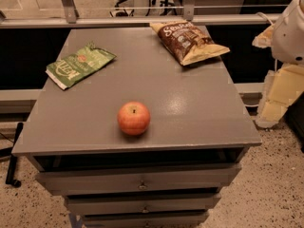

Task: Pick apple

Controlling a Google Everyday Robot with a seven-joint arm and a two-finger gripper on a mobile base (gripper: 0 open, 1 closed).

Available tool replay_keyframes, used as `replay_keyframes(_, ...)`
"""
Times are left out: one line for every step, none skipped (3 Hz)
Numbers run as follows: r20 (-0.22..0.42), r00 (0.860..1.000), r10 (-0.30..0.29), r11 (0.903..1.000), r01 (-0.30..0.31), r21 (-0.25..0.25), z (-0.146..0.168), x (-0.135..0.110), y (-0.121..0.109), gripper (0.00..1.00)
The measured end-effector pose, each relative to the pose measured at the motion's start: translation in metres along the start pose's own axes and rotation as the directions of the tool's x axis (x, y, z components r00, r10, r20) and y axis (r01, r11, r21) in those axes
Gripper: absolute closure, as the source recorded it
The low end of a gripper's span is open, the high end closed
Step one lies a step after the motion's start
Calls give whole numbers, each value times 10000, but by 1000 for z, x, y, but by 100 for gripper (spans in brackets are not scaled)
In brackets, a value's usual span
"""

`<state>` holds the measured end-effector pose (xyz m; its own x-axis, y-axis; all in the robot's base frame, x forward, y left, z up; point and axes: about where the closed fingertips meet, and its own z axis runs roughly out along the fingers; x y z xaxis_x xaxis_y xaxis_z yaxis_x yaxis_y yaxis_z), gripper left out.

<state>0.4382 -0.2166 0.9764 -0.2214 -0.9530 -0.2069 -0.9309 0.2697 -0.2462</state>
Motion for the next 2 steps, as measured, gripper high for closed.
replay_keyframes(1, 10000, 0, 10000, 0, 2, 0, 0, 0, 0)
replay_keyframes(606, 9982, 1, 10000, 3, -58, 8, -13, 4, 0)
